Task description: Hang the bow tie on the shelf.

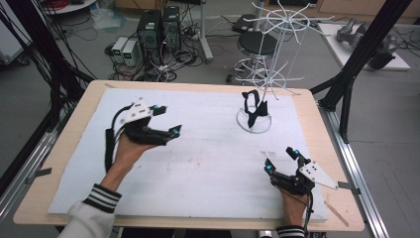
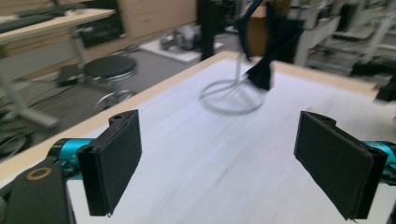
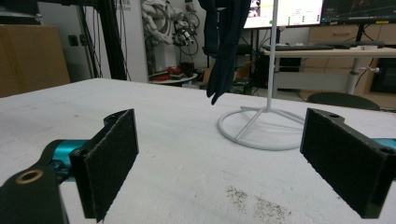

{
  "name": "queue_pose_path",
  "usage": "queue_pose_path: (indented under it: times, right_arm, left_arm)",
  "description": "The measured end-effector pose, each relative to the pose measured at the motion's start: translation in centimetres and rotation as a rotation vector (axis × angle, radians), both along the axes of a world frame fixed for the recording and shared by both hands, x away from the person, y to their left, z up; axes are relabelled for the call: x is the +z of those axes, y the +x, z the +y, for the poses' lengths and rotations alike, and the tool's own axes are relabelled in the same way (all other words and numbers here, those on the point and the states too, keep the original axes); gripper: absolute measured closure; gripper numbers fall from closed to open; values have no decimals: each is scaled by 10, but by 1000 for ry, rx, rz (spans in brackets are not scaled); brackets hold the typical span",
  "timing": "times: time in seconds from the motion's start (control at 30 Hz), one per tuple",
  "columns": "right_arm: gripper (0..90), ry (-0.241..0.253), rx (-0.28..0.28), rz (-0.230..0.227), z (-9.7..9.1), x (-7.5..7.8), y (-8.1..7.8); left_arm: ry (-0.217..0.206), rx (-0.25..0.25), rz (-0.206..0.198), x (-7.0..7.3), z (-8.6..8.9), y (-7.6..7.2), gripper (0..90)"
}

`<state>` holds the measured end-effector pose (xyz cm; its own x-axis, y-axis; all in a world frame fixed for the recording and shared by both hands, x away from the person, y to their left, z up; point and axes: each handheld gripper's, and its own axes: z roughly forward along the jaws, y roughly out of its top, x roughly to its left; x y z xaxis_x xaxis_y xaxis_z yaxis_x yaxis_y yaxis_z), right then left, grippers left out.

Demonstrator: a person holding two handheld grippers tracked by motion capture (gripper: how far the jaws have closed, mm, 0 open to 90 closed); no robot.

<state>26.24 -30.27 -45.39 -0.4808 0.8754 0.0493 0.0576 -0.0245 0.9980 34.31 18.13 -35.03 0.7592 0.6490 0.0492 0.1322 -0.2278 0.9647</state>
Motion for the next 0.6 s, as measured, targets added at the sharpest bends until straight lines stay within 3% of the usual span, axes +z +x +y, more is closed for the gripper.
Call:
queue_pose_path:
  times: [0.13, 0.27, 0.47, 0.6]
  right_arm:
    - [105, -5, -5, -3, 0, 0, 0]
    - [105, -10, -7, -7, 1, 0, -1]
    - [105, -10, -12, -10, 2, 0, -2]
    - [105, -10, -14, -11, 2, 0, -2]
  left_arm:
    - [-31, 80, -1, -25, 48, -19, 155]
    - [-65, 130, -52, -52, 83, -42, 154]
    - [-139, 206, -136, -86, 114, -64, 149]
    - [-177, 255, -195, -97, 122, -67, 146]
